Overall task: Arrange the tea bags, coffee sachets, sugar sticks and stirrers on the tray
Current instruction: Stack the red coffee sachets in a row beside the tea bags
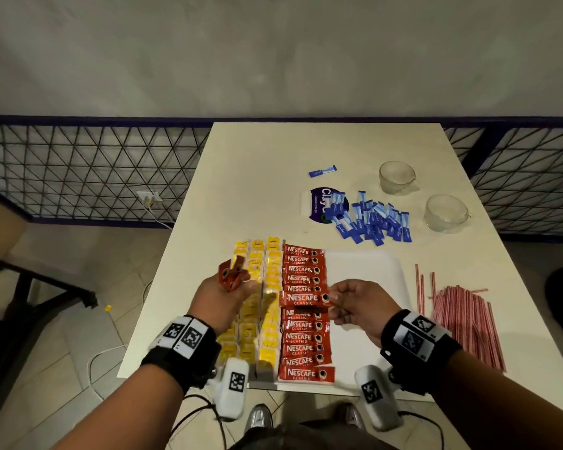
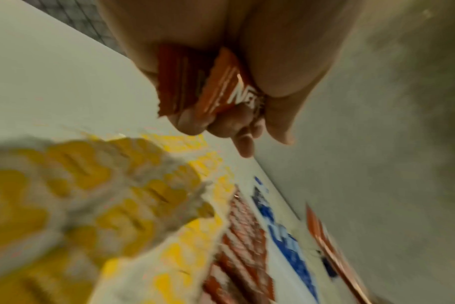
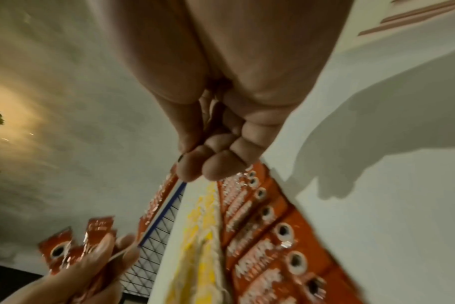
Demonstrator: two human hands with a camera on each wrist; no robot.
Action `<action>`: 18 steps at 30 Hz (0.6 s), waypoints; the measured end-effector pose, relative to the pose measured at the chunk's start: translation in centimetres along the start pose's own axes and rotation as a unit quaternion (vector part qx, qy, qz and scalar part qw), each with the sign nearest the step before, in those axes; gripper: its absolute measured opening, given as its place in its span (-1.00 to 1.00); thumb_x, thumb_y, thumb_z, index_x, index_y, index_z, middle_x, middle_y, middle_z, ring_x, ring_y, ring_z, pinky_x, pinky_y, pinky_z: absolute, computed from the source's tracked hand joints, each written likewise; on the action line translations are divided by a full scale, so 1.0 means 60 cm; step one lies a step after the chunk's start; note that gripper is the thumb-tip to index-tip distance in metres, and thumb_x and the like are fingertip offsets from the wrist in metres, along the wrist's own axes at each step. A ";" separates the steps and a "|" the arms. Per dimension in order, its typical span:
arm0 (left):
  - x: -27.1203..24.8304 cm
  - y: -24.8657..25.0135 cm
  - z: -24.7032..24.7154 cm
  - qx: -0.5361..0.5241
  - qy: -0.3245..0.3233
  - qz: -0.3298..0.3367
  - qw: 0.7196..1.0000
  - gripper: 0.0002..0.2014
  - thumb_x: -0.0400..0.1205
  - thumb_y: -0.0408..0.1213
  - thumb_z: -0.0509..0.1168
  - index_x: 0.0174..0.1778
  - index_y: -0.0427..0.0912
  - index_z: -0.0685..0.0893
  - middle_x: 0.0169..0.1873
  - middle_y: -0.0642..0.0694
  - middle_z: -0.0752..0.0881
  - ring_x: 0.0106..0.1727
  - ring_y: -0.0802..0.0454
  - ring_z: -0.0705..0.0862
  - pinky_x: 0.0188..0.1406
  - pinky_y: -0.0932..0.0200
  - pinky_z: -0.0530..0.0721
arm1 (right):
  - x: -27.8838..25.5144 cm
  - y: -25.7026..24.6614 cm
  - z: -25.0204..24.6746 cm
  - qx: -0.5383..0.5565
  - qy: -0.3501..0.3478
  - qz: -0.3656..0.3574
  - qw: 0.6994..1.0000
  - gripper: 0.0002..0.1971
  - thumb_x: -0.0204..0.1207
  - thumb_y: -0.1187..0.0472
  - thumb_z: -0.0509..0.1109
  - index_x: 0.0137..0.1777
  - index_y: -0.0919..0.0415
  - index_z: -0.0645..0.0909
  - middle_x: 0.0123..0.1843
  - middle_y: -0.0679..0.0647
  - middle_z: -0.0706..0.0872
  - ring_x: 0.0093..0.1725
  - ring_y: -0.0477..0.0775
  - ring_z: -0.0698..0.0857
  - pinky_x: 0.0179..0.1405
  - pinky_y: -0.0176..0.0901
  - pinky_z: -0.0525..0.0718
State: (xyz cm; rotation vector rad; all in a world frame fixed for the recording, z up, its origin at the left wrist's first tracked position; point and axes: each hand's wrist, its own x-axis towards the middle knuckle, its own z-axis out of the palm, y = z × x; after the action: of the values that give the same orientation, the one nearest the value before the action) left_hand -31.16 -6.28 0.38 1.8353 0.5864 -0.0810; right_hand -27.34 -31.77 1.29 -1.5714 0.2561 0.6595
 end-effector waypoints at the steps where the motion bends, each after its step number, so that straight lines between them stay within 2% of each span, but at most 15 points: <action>1: 0.005 -0.017 -0.015 0.024 0.021 -0.008 0.999 -0.88 0.51 -0.20 0.51 -0.10 -0.10 0.74 -0.57 0.07 0.61 -0.53 0.04 0.50 -0.34 0.14 0.47 | 0.003 0.014 -0.004 -0.014 0.006 0.020 1.000 -0.97 0.58 0.39 0.37 -0.05 0.33 0.64 -0.35 0.17 0.74 -0.42 0.04 0.70 -0.42 -0.16 0.67; 4: 0.008 -0.062 -0.051 0.076 0.055 -0.039 0.995 -0.85 0.51 -0.12 0.51 -0.15 -0.07 0.72 -0.51 0.00 0.63 -0.45 -0.05 0.55 -0.31 0.11 0.53 | 0.013 0.053 -0.006 -0.056 0.026 0.074 0.995 -0.96 0.59 0.37 0.37 -0.04 0.35 0.63 -0.33 0.18 0.76 -0.45 0.05 0.69 -0.45 -0.14 0.64; 7: 0.003 -0.090 -0.063 0.090 0.054 -0.061 0.993 -0.80 0.50 -0.06 0.51 -0.18 -0.11 0.72 -0.60 0.03 0.58 -0.53 -0.02 0.50 -0.45 0.14 0.48 | 0.021 0.077 -0.001 -0.075 0.032 0.118 0.990 -0.91 0.60 0.38 0.33 -0.14 0.31 0.61 -0.33 0.18 0.75 -0.51 0.03 0.63 -0.48 -0.17 0.60; 11: -0.002 -0.107 -0.068 0.102 0.049 -0.071 0.991 -0.80 0.51 -0.07 0.49 -0.23 -0.13 0.73 -0.67 0.05 0.55 -0.55 -0.04 0.49 -0.49 0.16 0.44 | 0.025 0.093 0.006 -0.115 0.042 0.141 0.982 -0.90 0.59 0.39 0.32 -0.14 0.30 0.64 -0.28 0.18 0.77 -0.55 -0.01 0.59 -0.52 -0.21 0.57; 15: -0.005 -0.121 -0.071 0.131 0.043 -0.076 0.988 -0.91 0.53 -0.14 0.47 -0.24 -0.03 0.74 -0.56 0.02 0.61 -0.46 -0.06 0.54 -0.42 0.15 0.48 | 0.027 0.099 0.011 -0.164 0.070 0.139 0.974 -0.94 0.54 0.30 0.40 -0.13 0.22 0.70 -0.19 0.13 0.80 -0.51 -0.01 0.55 -0.49 -0.21 0.53; 18: -0.007 -0.128 -0.071 0.151 0.038 -0.086 0.984 -0.94 0.52 -0.11 0.46 -0.20 0.01 0.76 -0.44 -0.01 0.70 -0.38 -0.04 0.64 -0.39 0.15 0.58 | 0.030 0.103 0.015 -0.203 0.091 0.130 0.966 -0.95 0.46 0.20 0.49 -0.22 0.09 0.74 -0.19 0.04 0.81 -0.43 -0.02 0.55 -0.35 -0.16 0.50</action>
State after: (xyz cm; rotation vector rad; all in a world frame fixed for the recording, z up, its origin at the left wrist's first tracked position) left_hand -35.82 -0.82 -4.70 2.0828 0.8222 -0.2284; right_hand -29.40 -31.30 -4.85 -2.0186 0.4948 0.8071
